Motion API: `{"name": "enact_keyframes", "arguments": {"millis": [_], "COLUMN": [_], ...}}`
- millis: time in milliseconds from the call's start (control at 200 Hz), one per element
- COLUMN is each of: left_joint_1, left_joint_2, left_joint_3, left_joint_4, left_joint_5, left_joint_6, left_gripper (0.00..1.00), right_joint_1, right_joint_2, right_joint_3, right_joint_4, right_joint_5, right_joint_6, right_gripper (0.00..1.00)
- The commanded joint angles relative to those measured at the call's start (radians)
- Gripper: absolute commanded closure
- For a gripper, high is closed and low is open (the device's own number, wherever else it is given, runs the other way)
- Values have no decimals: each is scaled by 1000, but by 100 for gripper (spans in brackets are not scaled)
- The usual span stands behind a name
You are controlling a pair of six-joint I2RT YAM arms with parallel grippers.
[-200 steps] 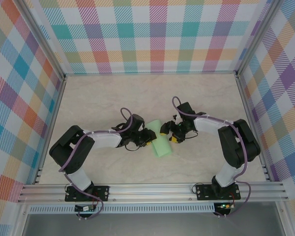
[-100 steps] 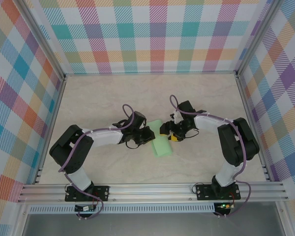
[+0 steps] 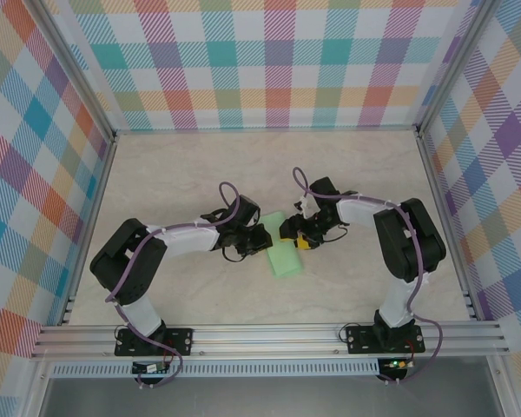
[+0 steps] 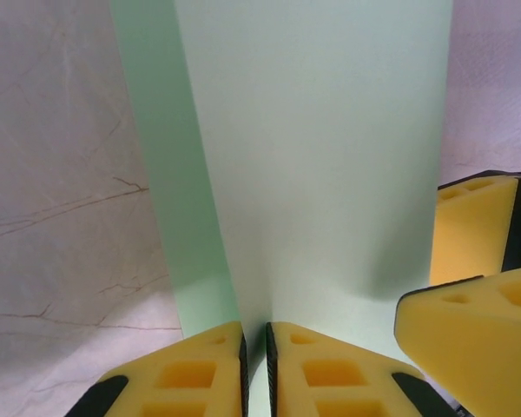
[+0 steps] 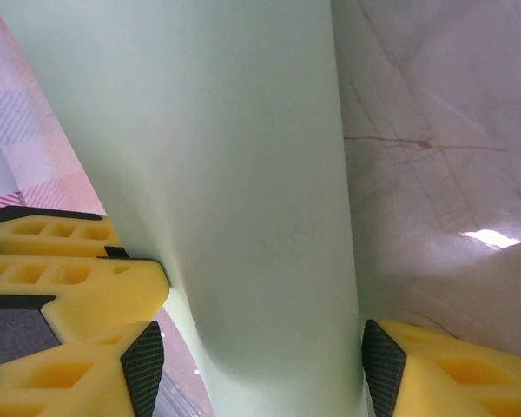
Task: Fold a paper plane with a square sheet of paper (pick it up from the middle)
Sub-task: Fold a square sheet of paper at the center of the table.
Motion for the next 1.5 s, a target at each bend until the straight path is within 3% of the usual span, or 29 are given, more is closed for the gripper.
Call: {"name": "enact_keyframes", "arguments": {"millis": [0,250,505,615,735,915,1170,1495], "left_joint_1": [6,7,7,12,15,16,17,62], "left_joint_2": [12,-26,-180,-232,-236,-215,-315,-472], "left_joint_3": [26,24,-37,-69,-74,-71,-80,-105], "left_joint_4": [-42,-66,-160,-160,-154,-149,-221,-285], "left_joint_5": [-15,-78,-248,-270,-234,-215,-308,-358], "left_joint_6": [17,11,-22,-34,-26,-32,-67,-86], "left_gripper": [84,77,59,56,55,55,54,51], "right_joint_1": [-2,-3,1,30,46,50,57,83], "right_joint_2": [23,35,-15,-53,-81,-93,-158,-182], "right_joint_3": [28,24,-56,-104,-96,-133,-57,-71], "right_joint_4": [-9,21,201,296,246,346,260,391], "right_joint_5": [-60,-77,5,50,135,47,59,117], "right_joint_6": [-42,5,305,428,437,512,492,620], "right_gripper": [37,49,53,55,54,55,58,58]}}
